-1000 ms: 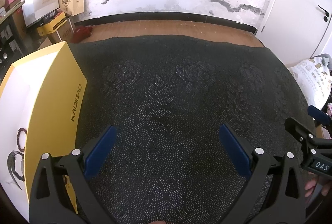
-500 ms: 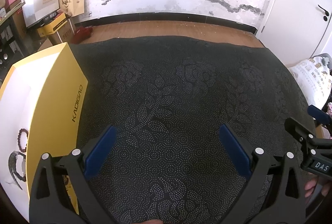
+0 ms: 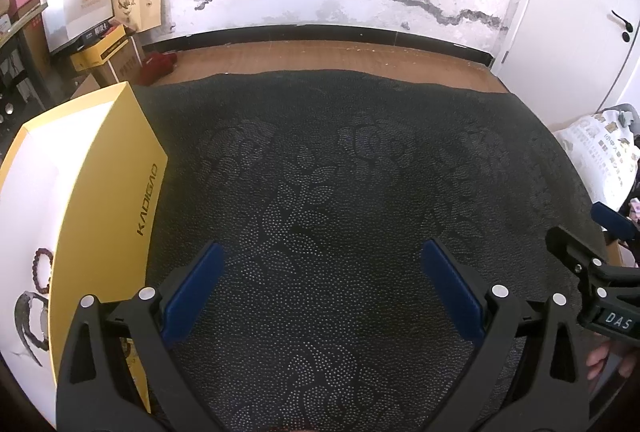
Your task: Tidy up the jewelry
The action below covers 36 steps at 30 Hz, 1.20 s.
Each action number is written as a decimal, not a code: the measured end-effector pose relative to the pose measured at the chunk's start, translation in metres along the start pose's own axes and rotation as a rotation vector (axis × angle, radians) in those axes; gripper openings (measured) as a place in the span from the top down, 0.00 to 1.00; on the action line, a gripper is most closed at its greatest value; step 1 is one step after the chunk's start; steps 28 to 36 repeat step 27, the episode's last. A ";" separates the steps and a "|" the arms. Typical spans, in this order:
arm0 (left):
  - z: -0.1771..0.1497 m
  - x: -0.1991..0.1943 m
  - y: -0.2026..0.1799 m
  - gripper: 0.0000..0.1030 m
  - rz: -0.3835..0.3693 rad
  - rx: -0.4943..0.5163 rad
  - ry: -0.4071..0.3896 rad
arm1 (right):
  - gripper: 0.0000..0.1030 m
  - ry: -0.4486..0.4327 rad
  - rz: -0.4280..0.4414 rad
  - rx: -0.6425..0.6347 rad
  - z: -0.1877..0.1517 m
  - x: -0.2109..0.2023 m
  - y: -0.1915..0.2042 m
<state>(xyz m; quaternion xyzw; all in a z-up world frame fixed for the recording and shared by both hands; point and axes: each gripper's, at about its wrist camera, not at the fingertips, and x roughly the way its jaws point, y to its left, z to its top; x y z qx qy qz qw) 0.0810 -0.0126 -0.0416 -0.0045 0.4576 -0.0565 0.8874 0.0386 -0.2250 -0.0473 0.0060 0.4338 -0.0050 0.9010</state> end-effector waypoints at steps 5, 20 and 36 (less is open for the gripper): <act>-0.002 -0.006 0.001 0.06 -0.018 -0.035 -0.030 | 0.06 -0.002 -0.002 -0.002 0.000 0.000 0.000; -0.004 -0.006 -0.003 0.06 -0.023 -0.037 -0.028 | 0.06 -0.003 -0.001 -0.003 0.001 0.000 0.001; -0.003 -0.007 -0.004 0.06 -0.014 -0.019 -0.014 | 0.06 -0.004 -0.002 -0.002 0.001 0.000 0.001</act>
